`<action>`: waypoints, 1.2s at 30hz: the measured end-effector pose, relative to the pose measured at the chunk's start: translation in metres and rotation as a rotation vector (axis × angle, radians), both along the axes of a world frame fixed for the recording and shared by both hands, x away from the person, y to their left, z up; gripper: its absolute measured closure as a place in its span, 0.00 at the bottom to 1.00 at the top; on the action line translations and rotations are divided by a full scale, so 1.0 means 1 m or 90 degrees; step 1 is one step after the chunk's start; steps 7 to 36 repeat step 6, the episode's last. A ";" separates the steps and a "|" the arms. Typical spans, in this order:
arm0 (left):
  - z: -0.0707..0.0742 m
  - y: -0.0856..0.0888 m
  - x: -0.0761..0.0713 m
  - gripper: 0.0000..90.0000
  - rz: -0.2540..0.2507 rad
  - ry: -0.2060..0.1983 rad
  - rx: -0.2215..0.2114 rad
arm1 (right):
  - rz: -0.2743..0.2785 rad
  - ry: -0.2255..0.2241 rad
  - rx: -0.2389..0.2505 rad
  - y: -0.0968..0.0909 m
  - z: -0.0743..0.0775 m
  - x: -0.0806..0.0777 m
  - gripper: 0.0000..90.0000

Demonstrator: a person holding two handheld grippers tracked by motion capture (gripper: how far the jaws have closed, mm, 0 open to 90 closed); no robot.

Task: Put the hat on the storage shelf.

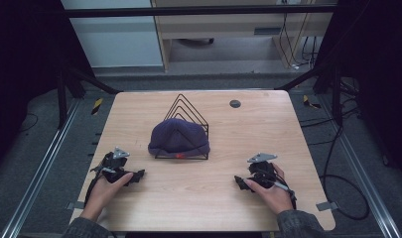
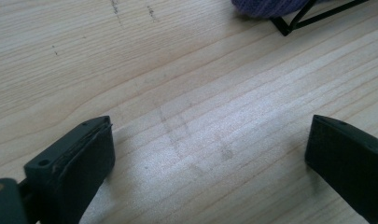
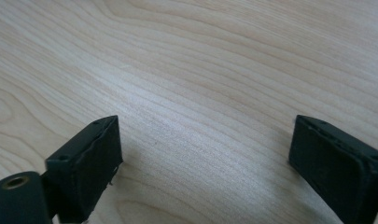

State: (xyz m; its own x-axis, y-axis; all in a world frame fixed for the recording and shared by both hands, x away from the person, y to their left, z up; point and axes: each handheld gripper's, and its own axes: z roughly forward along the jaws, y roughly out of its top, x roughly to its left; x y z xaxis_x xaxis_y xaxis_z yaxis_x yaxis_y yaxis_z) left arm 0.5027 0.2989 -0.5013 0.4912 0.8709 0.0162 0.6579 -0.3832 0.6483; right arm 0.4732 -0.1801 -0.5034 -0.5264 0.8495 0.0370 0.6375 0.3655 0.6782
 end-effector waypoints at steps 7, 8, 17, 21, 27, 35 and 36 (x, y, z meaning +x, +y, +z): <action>0.000 -0.001 0.001 0.00 0.004 0.005 0.001 | 0.001 -0.027 -0.012 0.004 -0.005 -0.003 0.08; 0.000 -0.001 0.001 0.00 0.004 0.005 0.001 | 0.001 -0.027 -0.012 0.004 -0.005 -0.003 0.08; 0.000 -0.001 0.001 0.00 0.004 0.005 0.001 | 0.001 -0.027 -0.012 0.004 -0.005 -0.003 0.08; 0.000 -0.001 0.001 0.00 0.004 0.005 0.001 | 0.001 -0.027 -0.012 0.004 -0.005 -0.003 0.08; 0.000 -0.001 0.001 0.00 0.004 0.005 0.001 | 0.001 -0.027 -0.012 0.004 -0.005 -0.003 0.08; 0.000 -0.001 0.001 0.00 0.004 0.005 0.001 | 0.001 -0.027 -0.012 0.004 -0.005 -0.003 0.08; 0.000 -0.001 0.001 0.00 0.004 0.005 0.001 | 0.001 -0.027 -0.012 0.004 -0.005 -0.003 0.08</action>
